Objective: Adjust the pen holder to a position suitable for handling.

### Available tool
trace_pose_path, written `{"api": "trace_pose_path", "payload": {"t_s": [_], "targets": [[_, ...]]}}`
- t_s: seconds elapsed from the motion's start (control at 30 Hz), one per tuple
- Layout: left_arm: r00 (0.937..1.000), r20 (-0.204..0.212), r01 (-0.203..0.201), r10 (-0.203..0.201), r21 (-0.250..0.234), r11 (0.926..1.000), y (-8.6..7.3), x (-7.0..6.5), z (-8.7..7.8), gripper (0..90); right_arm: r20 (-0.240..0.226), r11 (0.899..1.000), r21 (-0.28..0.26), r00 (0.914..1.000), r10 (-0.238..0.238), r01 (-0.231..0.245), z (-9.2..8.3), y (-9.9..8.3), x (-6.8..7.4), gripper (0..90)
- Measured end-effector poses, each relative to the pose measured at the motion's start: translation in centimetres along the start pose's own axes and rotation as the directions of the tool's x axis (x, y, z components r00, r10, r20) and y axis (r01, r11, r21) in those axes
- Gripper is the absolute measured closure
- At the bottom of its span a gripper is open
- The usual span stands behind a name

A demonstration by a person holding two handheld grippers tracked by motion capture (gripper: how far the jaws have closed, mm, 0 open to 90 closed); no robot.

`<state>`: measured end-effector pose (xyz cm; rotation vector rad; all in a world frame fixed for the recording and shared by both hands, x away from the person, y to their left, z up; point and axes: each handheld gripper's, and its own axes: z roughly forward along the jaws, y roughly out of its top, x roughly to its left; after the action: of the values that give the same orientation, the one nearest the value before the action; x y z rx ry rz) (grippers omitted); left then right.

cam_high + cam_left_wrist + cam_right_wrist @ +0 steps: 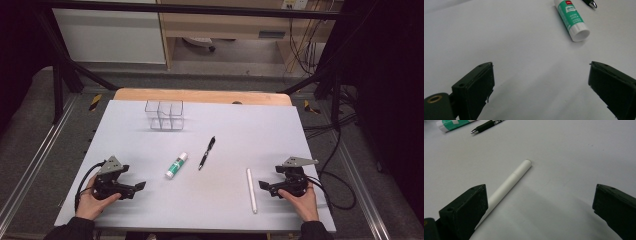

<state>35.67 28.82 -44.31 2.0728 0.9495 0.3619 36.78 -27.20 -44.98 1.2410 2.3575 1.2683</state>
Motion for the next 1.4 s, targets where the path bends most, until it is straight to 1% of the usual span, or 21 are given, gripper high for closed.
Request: {"api": "trace_pose_path", "payload": {"t_s": [0.33,0.63,0.67,0.93,1.03,1.17,1.23,1.4], "targets": [[0.9999,0.008,-0.010,0.010,0.002,0.9999,0.4,-0.2,0.0,6.3,0.000,1.000,0.007,1.0000,0.002,-0.002,-0.1,0.0,0.1,0.7],[0.9996,0.011,-0.027,0.027,0.005,0.9996,1.2,-0.2,-0.1,6.2,0.006,1.000,0.009,1.0000,-0.006,0.006,-0.1,0.0,0.1,0.7],[0.9994,0.013,-0.031,0.031,0.007,0.9995,1.3,-0.2,-0.2,6.2,0.010,1.000,0.012,0.9999,-0.012,0.012,-0.1,0.0,0.1,0.7],[0.9974,0.011,-0.072,0.071,0.016,0.9973,2.4,-0.3,-0.2,6.2,0.012,1.000,0.019,0.9999,-0.009,0.009,0.0,0.0,0.1,0.7],[0.9947,0.000,-0.103,0.103,0.028,0.9943,2.9,-0.2,0.0,6.2,0.015,1.000,0.020,0.9998,-0.013,0.012,0.0,0.0,0.1,0.7],[0.9881,-0.022,-0.151,0.152,0.042,0.9876,3.7,0.0,0.1,6.2,0.016,1.000,0.020,0.9998,-0.013,0.012,0.0,0.0,0.1,0.7],[0.9822,-0.037,-0.183,0.184,0.038,0.9824,4.1,0.1,0.1,6.2,0.015,1.000,0.021,0.9998,-0.013,0.013,0.0,0.0,0.1,0.7],[0.9691,-0.060,-0.237,0.239,0.034,0.9708,5.2,0.3,0.1,6.2,0.017,1.000,0.021,0.9998,-0.014,0.013,0.0,0.0,0.1,0.7]]}}
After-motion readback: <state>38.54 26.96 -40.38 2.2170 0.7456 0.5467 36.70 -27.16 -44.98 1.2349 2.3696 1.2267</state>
